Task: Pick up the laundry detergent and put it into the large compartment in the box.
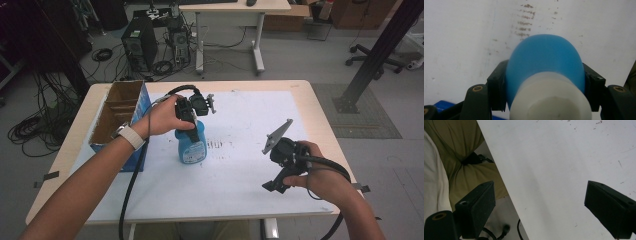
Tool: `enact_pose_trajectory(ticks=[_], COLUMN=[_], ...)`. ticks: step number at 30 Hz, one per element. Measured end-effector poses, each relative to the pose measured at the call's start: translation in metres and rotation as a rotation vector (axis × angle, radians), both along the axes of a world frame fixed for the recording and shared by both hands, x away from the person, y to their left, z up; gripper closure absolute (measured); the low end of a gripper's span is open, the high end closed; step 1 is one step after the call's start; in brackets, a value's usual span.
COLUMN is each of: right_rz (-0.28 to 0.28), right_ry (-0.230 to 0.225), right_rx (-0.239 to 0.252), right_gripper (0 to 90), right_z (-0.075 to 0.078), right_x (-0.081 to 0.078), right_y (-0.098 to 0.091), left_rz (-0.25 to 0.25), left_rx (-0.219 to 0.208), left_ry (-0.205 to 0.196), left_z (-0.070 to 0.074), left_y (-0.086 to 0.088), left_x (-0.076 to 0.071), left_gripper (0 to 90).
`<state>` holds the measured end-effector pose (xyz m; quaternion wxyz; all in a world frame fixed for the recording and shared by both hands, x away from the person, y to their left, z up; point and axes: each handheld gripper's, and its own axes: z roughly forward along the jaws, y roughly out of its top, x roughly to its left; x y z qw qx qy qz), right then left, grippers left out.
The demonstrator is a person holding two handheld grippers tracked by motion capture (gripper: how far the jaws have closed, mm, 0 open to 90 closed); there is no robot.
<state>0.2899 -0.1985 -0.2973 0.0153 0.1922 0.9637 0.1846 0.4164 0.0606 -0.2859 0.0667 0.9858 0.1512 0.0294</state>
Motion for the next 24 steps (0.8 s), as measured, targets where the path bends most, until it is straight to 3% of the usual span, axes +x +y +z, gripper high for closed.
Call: enact_pose_trajectory(ticks=[13, 24], right_rz=[0.001, 0.011], right_ry=[0.0, -0.003], right_rx=[-0.001, 0.0], right_gripper=[10.1, 10.2], right_z=[0.001, 0.002], right_x=[0.001, 0.0], right_y=[0.001, 0.003], left_rz=[0.023, 0.081], left_rx=[-0.003, -0.017], left_ry=[0.008, 0.016], left_z=[0.004, 0.014], left_y=[0.001, 0.008], left_x=[0.001, 0.0], left_gripper=[37.3, 37.3])
